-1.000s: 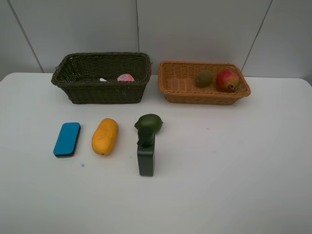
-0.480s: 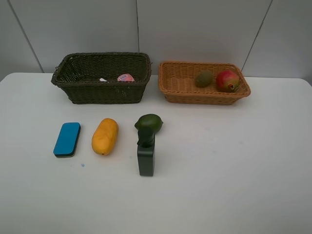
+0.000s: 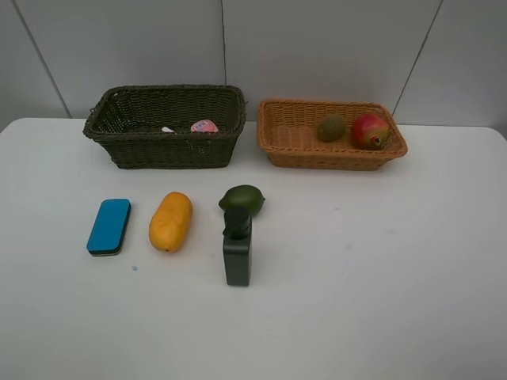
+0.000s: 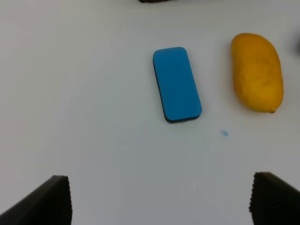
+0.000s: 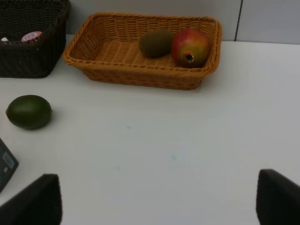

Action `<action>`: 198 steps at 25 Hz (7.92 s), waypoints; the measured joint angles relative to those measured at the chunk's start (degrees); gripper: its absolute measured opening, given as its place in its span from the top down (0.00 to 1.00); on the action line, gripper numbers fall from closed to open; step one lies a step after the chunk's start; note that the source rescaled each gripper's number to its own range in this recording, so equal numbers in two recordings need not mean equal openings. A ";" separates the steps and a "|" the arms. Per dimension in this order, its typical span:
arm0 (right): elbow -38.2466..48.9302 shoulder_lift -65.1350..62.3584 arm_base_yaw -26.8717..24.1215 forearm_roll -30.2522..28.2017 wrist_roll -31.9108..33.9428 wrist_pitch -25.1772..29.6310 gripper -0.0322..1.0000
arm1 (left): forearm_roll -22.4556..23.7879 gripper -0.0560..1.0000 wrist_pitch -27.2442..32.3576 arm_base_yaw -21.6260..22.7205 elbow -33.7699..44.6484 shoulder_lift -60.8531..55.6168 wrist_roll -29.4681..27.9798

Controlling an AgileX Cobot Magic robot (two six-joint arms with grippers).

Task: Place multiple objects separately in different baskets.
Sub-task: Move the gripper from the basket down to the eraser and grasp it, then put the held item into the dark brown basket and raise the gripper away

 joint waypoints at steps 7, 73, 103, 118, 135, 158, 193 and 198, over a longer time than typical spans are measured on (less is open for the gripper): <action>0.00 0.00 0.00 0.00 0.00 0.00 0.00 | -0.48 0.00 -10.83 0.00 0.00 15.13 0.00; 0.00 0.00 0.00 -0.04 0.10 0.00 0.00 | -4.47 0.00 -30.12 -12.00 -12.68 75.76 -11.54; 0.00 0.00 0.00 -0.04 0.10 0.00 0.00 | -4.32 0.65 -30.68 -12.00 -12.88 76.76 -12.02; 0.05 0.00 0.00 -0.04 0.10 0.00 0.00 | -4.44 0.65 -30.68 -12.00 -12.88 76.76 -10.03; 0.05 0.00 0.00 -0.04 0.10 0.00 0.00 | -4.06 0.65 -18.34 -12.00 -18.00 75.28 -8.58; 0.05 0.00 0.00 -0.04 0.10 0.00 0.00 | 2.57 0.65 13.44 -12.01 -51.97 68.56 -1.36; 0.05 0.00 0.00 -0.04 0.10 0.00 0.00 | 12.29 0.65 -26.06 -12.01 -56.64 88.12 4.69; 0.05 0.00 0.00 -0.04 0.10 0.00 0.00 | 11.60 0.65 -27.07 -12.01 -56.64 88.47 4.69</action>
